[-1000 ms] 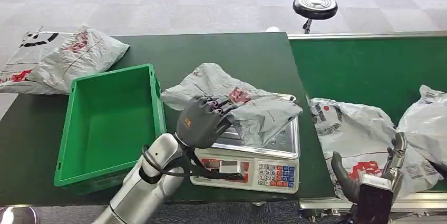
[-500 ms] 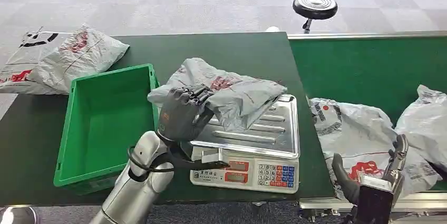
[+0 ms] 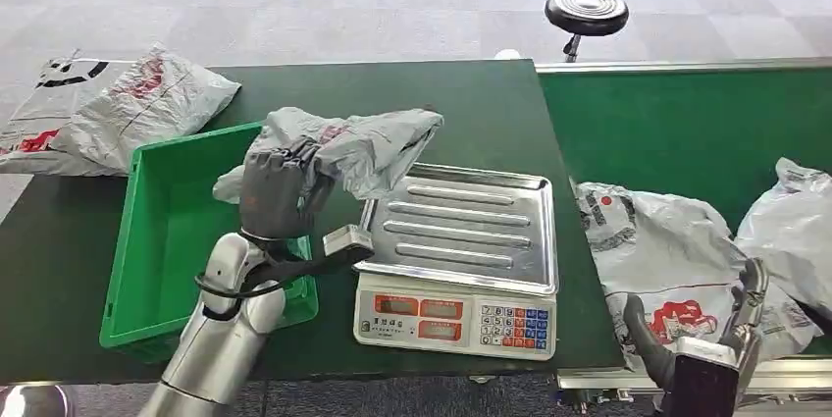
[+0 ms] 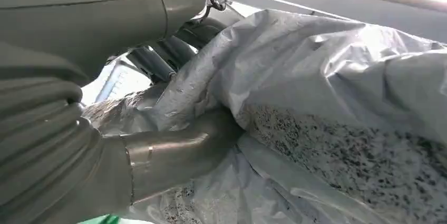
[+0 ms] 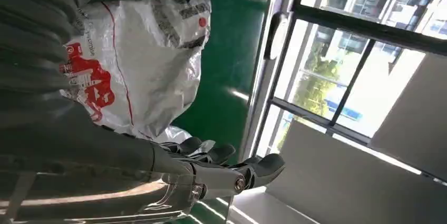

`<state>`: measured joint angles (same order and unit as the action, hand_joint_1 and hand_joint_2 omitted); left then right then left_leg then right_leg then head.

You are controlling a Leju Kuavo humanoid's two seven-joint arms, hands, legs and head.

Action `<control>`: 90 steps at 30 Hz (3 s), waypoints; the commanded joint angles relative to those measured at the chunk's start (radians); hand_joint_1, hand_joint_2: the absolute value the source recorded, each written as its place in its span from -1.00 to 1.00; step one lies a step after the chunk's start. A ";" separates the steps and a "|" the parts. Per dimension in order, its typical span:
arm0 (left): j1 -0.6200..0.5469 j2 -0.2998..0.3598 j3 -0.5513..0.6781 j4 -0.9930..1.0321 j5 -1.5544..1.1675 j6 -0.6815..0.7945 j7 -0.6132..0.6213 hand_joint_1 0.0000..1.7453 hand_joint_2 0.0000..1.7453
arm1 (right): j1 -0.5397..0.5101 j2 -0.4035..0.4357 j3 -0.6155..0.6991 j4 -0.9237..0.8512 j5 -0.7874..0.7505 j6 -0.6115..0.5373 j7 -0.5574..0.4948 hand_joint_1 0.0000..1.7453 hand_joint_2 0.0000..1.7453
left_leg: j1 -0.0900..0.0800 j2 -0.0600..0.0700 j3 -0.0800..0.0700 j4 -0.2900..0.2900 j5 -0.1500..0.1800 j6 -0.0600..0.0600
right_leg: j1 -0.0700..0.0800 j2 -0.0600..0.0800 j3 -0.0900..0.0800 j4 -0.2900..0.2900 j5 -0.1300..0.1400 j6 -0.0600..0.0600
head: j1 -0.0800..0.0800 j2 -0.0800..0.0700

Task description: Moved the parcel from conveyor to table for the left to box.

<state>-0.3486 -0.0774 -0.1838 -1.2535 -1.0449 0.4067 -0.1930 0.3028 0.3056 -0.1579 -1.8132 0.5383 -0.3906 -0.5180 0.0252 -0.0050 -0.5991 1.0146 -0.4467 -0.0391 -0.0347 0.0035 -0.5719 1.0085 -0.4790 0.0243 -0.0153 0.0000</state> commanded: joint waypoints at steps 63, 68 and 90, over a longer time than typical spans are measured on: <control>0.247 -0.060 0.384 -0.162 0.056 0.003 -0.020 -1.00 -1.00 | 0.017 0.044 -0.090 -0.083 0.054 0.051 0.005 -1.00 1.00 | 0.000 0.001 0.001 -0.001 0.000 0.002 | 0.001 0.000 0.001 -0.001 0.000 -0.002 | 0.000 0.000; 0.299 -0.060 0.337 -0.249 0.172 -0.087 -0.017 -1.00 -1.00 | 0.005 0.039 -0.104 -0.077 0.087 0.050 0.020 -1.00 1.00 | 0.000 0.000 0.000 -0.001 -0.001 0.002 | 0.001 -0.001 0.001 -0.001 0.000 -0.002 | 0.000 0.000; 0.435 -0.064 0.222 -0.382 0.558 -0.110 -0.106 -1.00 -1.00 | -0.215 -0.242 0.000 0.316 0.914 -0.049 0.483 -1.00 1.00 | -0.001 0.002 0.000 0.000 -0.002 0.004 | 0.000 0.000 0.002 -0.002 0.000 -0.001 | 0.000 0.000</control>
<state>0.0781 -0.1579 0.0767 -1.6518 -0.4898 0.2667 -0.3021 0.1424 0.1385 -0.2167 -1.6174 1.3455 -0.4799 -0.1072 0.0245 -0.0041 -0.6003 1.0158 -0.4481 -0.0371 -0.0354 0.0026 -0.5717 1.0080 -0.4793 0.0250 -0.0153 0.0000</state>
